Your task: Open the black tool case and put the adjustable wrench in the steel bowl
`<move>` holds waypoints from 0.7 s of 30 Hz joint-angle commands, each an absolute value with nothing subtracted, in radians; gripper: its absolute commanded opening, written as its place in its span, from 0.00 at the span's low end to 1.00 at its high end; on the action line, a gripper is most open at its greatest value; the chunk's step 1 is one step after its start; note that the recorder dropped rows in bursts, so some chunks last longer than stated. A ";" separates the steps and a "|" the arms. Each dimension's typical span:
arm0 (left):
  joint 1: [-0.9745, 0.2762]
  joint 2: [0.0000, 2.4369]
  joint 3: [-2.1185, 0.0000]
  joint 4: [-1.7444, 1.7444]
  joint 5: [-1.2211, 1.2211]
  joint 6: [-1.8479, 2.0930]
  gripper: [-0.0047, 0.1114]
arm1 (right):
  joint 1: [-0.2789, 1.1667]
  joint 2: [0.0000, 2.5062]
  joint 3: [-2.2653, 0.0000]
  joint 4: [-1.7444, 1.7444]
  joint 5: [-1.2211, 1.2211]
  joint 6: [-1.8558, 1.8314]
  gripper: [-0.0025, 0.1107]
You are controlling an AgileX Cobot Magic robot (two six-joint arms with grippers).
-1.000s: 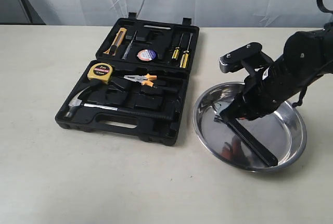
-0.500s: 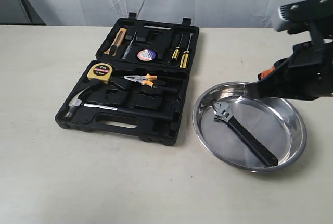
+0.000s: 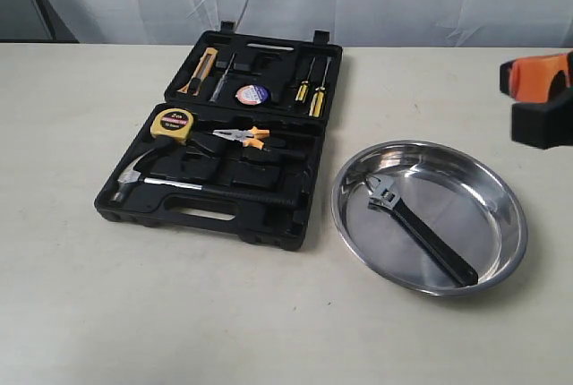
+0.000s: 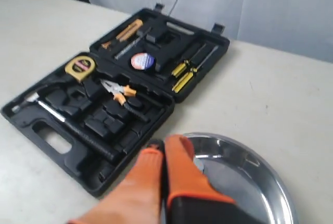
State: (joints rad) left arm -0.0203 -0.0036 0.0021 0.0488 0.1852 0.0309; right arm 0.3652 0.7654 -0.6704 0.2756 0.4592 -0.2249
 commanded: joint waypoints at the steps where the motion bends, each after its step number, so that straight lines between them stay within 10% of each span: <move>1: -0.021 0.000 0.000 0.047 0.180 0.030 0.04 | 0.316 0.630 -0.667 0.305 0.460 -0.222 0.02; 21: -0.021 0.000 0.000 0.047 0.180 0.030 0.04 | 0.107 0.335 -0.515 0.193 0.492 -0.224 0.02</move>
State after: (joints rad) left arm -0.0203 -0.0036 0.0021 0.0488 0.1852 0.0309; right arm 0.1299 0.3858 -0.5770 0.2409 0.4922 -0.2220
